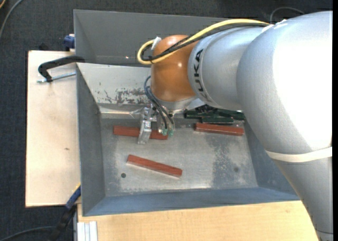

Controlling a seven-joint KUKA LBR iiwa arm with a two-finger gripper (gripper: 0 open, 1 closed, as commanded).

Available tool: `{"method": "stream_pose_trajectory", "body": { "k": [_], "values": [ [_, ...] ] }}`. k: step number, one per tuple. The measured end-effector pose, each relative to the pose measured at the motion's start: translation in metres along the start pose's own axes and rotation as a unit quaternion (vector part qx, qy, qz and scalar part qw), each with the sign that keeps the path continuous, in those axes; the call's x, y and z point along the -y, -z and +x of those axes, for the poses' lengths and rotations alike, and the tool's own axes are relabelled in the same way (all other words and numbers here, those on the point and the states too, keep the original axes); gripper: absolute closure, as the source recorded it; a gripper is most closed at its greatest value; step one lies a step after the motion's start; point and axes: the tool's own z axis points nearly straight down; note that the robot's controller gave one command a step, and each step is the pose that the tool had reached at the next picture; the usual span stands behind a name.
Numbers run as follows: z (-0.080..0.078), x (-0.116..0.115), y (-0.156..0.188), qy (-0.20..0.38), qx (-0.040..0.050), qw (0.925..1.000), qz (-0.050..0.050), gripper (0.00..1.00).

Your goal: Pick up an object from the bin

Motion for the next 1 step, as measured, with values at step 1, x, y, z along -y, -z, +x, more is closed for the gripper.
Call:
{"method": "stream_pose_trajectory", "body": {
  "k": [1],
  "values": [
    [-0.0033,-0.0021,0.1006,0.001,0.0051,1.0000,-0.001,1.00]
  ]
}}
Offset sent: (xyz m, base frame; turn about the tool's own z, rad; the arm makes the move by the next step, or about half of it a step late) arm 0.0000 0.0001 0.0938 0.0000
